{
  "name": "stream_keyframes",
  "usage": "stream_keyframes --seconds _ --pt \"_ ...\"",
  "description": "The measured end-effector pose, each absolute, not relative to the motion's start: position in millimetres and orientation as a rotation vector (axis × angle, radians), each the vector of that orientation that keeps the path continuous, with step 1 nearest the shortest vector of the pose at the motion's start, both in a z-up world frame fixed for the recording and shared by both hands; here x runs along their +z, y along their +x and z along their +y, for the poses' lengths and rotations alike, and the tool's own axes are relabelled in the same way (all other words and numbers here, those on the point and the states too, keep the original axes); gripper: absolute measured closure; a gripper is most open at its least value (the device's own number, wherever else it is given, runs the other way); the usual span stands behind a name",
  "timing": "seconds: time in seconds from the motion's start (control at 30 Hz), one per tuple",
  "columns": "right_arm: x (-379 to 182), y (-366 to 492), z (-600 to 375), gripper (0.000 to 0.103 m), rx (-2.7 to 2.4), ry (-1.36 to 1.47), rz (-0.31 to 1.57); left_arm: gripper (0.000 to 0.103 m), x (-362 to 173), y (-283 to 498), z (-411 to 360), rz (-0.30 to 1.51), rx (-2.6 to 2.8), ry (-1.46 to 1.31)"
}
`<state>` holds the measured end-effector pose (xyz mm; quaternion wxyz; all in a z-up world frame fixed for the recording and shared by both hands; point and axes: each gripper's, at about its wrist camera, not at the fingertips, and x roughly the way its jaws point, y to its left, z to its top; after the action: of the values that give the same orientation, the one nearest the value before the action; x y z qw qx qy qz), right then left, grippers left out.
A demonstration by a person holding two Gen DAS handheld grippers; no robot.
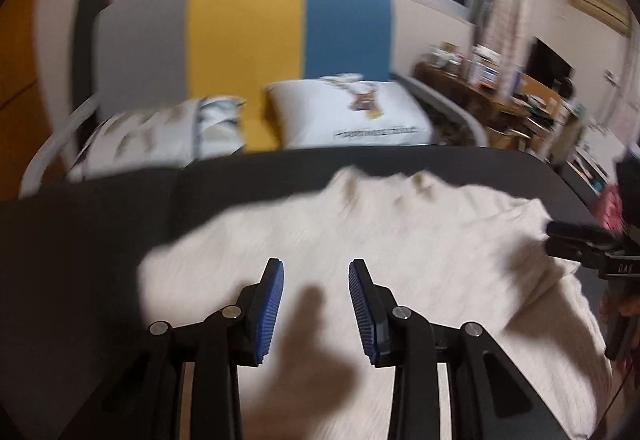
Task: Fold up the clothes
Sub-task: 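Bring the left gripper toward the right gripper over the sweater collar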
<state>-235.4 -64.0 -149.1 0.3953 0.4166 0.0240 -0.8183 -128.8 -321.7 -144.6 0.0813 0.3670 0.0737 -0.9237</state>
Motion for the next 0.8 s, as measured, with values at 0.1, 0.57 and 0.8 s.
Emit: stream_keyframes --seconds 0.1,0.57,0.8 --pt "-142 -258 -99 0.018 -1.939 1.030 0.010 0.074 -140 -180 -318 0.062 -2.777 1.167" --pt "-195 -286 -113 0.018 -1.845 1.065 -0.100 0.070 -200 -333 -326 1.039 -2.823 1.834" --pt "-192 -286 -110 0.018 -1.849 1.053 -0.113 0.073 -206 -346 -313 1.165 -2.781 1.923"
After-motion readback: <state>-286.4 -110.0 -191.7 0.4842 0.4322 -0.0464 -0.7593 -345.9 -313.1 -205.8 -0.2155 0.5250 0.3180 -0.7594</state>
